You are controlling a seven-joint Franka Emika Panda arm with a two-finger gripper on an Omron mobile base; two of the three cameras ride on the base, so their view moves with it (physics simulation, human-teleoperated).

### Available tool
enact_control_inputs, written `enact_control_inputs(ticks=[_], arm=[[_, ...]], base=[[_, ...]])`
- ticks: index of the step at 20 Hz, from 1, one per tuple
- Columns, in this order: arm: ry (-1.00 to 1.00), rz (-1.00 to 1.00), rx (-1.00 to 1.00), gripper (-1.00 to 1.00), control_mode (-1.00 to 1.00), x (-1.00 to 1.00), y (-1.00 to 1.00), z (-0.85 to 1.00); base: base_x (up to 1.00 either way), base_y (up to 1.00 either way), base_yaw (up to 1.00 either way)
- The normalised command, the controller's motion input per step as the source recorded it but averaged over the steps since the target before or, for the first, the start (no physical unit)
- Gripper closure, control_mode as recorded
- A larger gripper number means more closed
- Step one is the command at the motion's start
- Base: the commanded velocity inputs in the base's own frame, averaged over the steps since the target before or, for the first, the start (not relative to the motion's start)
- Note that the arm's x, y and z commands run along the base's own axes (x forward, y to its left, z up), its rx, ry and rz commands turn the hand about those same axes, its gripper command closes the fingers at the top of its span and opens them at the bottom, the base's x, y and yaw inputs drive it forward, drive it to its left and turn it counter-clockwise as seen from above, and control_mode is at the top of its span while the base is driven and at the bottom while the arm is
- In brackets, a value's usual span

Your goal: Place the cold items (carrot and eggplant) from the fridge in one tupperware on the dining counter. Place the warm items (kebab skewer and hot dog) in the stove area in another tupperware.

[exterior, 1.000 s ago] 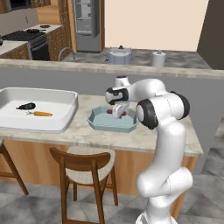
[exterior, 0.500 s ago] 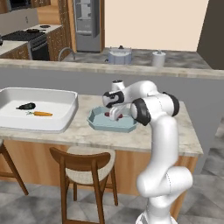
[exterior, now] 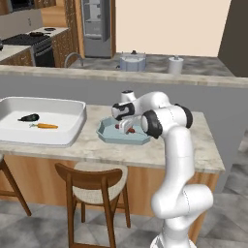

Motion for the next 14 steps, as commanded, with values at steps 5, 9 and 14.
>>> enact_control_inputs(ticks=[5, 9, 14], arm=[[-0.04, 0.00, 0.00, -1.00, -1.00, -0.05, 0.00, -0.09], [-0.10, -0.07, 0.00, -1.00, -1.00, -0.18, 0.00, 0.18], [-0.22, -0.15, 0.00, -1.00, -1.00, -0.44, 0.00, 0.38]], base=[[0.00, 0.00, 0.00], [0.00, 0.00, 0.00], [0.00, 0.00, 0.00]])
